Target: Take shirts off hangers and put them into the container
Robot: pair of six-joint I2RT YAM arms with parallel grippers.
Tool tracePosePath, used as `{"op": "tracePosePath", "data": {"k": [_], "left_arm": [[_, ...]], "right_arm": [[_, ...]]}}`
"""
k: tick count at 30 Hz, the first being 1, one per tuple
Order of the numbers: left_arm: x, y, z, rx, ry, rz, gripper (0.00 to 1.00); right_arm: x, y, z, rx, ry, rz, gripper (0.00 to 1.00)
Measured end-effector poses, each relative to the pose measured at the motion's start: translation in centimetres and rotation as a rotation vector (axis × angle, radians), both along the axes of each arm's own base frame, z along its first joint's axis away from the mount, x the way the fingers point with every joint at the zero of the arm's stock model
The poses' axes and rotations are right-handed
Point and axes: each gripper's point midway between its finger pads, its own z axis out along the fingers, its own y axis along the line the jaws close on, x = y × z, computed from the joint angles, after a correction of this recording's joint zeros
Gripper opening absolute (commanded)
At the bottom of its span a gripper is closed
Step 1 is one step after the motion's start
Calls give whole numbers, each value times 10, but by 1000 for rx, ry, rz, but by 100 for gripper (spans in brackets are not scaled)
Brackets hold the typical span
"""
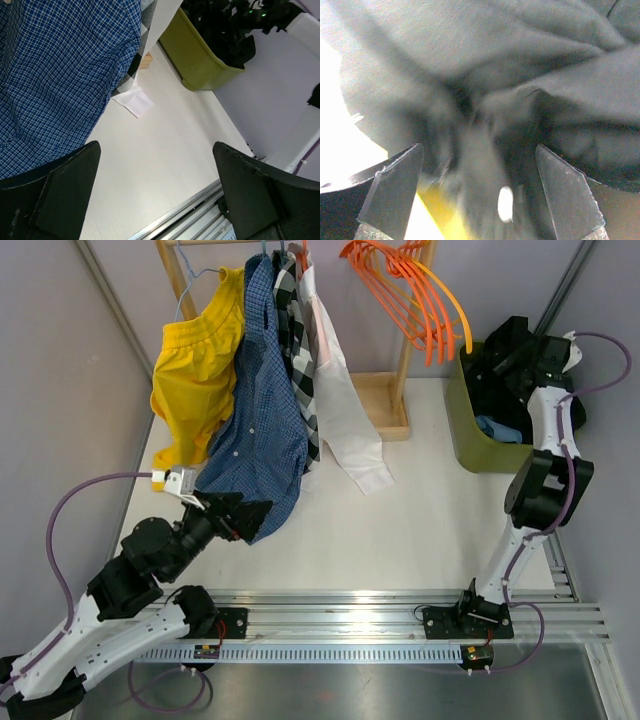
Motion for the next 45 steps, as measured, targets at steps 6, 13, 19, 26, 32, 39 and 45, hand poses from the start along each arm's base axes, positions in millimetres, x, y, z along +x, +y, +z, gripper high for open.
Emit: {"op": "tracePosePath", "data": {"k": [6,13,19,26,32,39,45], "left_arm": [[-3,11,8,-2,-27,20,99],[-8,23,22,-33,-74,35,99],[-11,30,29,-41,-100,42,99],[-12,31,30,-42,-105,45,99],[-12,31,30,-42,-105,44,99],[-7,25,30,-35,-100,42,99],[-4,18,27,-16,-90,35,99]], "right_arm": [[-41,19,124,-104,-196,41,99],[-138,95,171,-176,-269,139,100],[-225,193,141,-136,-288,458,99],[-307,264,160,-25,-478,840,99],[-348,304,181,60,-617,1105,100],[-378,323,177,142,-661,1261,100],[-398,329,195,147,-746,1331,99]]}}
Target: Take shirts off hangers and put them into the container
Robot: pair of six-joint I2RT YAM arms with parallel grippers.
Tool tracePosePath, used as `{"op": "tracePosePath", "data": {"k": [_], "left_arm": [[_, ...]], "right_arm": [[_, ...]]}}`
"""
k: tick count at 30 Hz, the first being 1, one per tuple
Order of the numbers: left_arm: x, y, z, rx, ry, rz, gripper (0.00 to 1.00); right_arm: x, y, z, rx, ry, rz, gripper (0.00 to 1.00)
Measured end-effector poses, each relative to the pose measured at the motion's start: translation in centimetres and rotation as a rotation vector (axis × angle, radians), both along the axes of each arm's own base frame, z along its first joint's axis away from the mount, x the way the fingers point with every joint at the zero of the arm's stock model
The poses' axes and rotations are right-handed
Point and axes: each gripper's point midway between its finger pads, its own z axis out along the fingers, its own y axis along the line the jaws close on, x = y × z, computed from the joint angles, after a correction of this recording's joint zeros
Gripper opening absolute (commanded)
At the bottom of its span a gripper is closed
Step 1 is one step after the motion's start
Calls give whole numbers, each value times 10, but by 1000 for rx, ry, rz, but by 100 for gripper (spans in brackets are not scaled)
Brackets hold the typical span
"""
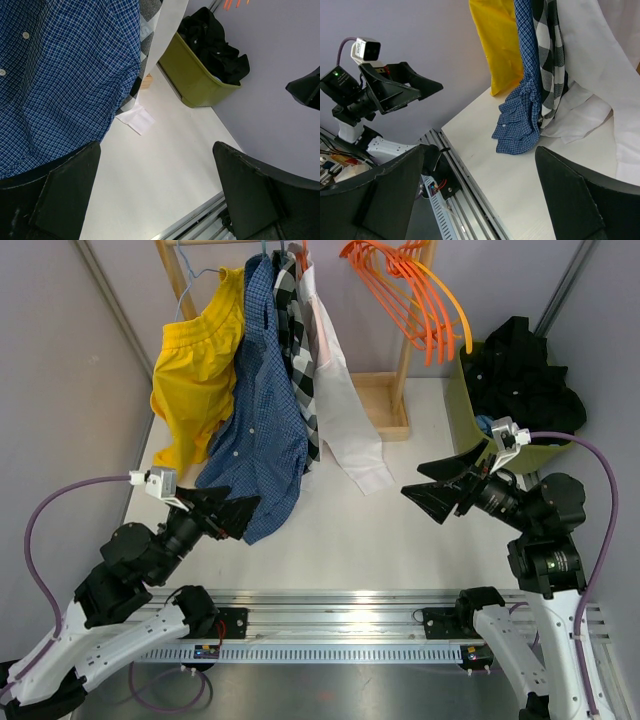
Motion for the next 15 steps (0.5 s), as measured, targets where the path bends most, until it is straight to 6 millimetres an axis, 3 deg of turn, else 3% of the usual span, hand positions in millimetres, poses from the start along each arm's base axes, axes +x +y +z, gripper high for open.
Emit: {"op": "tracePosePath", "data": {"k": [15], "left_arm": [[-3,10,17,-20,-38,19,99]], "right_arm": [[-1,5,10,47,-17,41,99]]}}
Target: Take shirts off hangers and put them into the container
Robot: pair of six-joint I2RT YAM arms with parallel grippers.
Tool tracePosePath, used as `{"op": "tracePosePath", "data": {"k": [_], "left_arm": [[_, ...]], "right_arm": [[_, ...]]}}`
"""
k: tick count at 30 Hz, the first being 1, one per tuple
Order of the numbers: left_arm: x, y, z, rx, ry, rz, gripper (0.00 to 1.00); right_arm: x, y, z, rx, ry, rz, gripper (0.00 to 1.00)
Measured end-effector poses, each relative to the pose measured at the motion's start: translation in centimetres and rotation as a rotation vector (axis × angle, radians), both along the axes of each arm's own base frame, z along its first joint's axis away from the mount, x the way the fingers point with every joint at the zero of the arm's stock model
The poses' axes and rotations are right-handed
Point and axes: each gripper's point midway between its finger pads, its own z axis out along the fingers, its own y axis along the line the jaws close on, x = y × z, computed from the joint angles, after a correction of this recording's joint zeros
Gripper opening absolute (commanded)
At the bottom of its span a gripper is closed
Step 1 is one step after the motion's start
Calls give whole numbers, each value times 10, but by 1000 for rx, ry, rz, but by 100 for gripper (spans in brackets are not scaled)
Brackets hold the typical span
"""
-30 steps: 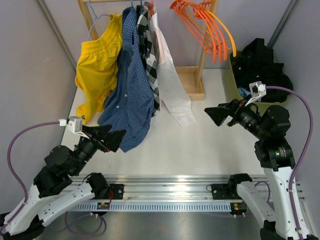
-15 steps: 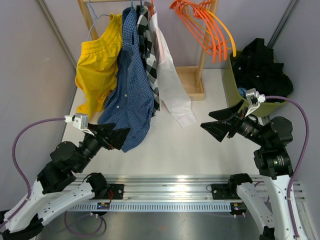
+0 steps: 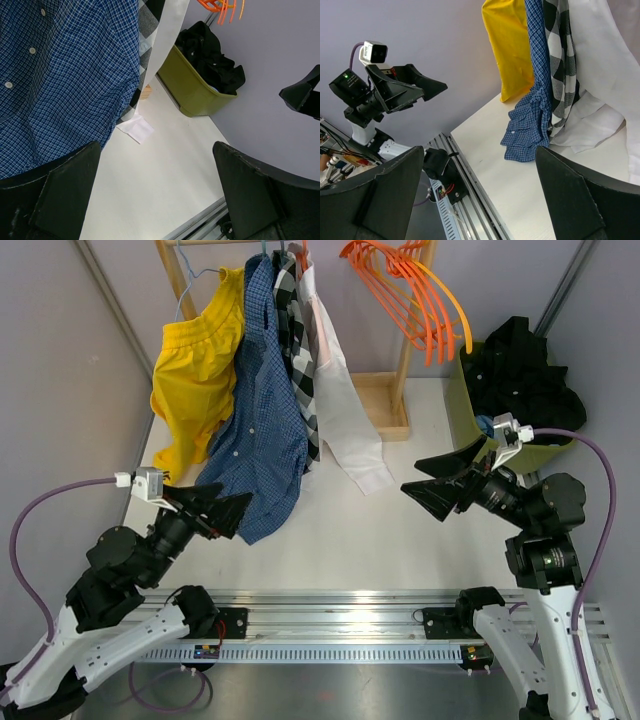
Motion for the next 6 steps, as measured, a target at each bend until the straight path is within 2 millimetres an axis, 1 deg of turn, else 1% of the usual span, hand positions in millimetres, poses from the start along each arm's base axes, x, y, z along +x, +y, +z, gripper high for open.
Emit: {"op": "tracePosePath", "data": {"k": [6], "left_arm": [[0,3,2,-1,-9,9,99]], "right_arm": [[0,2,6,22,-4,21,99]]}}
